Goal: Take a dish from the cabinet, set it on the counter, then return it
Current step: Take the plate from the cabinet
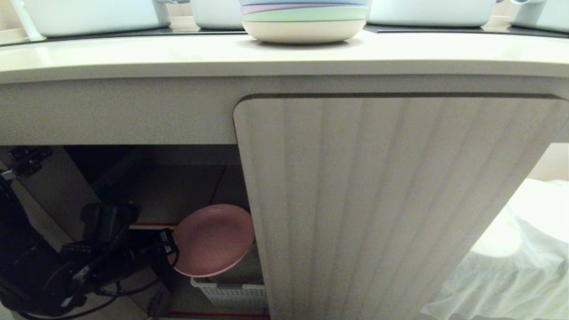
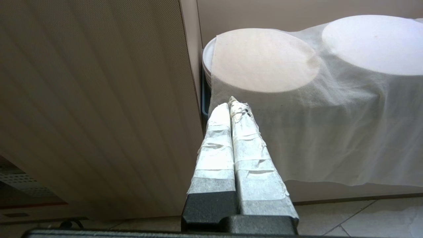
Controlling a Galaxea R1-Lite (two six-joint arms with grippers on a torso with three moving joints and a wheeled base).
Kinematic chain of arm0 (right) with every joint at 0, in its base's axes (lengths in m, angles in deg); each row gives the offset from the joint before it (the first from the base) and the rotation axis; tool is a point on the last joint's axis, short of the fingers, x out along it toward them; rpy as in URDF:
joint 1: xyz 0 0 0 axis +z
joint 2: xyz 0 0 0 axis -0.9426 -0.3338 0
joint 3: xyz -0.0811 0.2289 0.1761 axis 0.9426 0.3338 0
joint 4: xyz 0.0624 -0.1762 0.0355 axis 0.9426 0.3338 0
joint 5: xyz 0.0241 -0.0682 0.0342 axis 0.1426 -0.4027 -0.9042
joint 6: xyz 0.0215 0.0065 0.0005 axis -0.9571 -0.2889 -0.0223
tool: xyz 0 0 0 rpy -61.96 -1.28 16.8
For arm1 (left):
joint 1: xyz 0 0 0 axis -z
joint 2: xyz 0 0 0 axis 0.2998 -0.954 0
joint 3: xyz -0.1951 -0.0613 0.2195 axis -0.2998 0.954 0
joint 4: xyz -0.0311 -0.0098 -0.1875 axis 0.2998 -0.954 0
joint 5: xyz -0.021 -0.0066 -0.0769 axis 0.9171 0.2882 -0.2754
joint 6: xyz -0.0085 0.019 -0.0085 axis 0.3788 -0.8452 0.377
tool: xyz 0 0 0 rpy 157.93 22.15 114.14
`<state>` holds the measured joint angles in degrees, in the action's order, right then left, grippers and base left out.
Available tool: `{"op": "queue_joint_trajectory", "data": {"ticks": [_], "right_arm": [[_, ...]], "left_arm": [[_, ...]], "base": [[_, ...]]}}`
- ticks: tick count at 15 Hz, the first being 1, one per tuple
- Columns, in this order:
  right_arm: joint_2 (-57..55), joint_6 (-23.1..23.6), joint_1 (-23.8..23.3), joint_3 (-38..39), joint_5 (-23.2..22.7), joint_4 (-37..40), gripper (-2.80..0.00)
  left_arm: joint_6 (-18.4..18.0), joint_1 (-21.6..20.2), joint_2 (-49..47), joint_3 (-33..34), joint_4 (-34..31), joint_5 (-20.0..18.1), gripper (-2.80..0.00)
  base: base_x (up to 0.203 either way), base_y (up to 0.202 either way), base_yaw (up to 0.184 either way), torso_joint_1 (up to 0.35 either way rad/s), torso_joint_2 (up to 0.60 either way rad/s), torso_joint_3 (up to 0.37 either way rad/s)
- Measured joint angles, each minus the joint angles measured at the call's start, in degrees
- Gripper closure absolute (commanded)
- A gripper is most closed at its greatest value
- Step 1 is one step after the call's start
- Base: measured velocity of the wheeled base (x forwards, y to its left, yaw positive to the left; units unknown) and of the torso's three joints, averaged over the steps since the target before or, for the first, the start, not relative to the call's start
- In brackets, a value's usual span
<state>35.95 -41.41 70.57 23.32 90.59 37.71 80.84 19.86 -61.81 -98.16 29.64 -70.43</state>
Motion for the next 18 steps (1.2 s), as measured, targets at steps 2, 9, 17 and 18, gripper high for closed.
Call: {"op": "queue_joint_trajectory", "data": {"ticks": [2,9,17,18], "right_arm": [[0.0,-0.02,0.0,0.0,-0.01,-0.01,0.0],[0.0,-0.02,0.0,0.0,0.01,0.01,0.0],[0.0,-0.02,0.0,0.0,0.0,-0.01,0.0],[0.0,-0.02,0.0,0.0,-0.03,-0.01,0.0]], "left_arm": [[1.03,-0.02,0.09,-0.04,0.07,-0.56,0.0],[2.83,-0.05,0.39,-0.01,0.01,-0.77,0.0],[2.82,-0.05,2.5,2.64,0.07,-0.93,0.0],[2.79,-0.05,2.98,3.17,0.05,-0.97,0.0]], "base": [[0.0,0.0,0.0,0.0,0.0,0.0],[0.0,0.0,0.0,0.0,0.0,0.0],[0.0,0.0,0.0,0.0,0.0,0.0],[0.0,0.0,0.0,0.0,0.0,0.0]]}}
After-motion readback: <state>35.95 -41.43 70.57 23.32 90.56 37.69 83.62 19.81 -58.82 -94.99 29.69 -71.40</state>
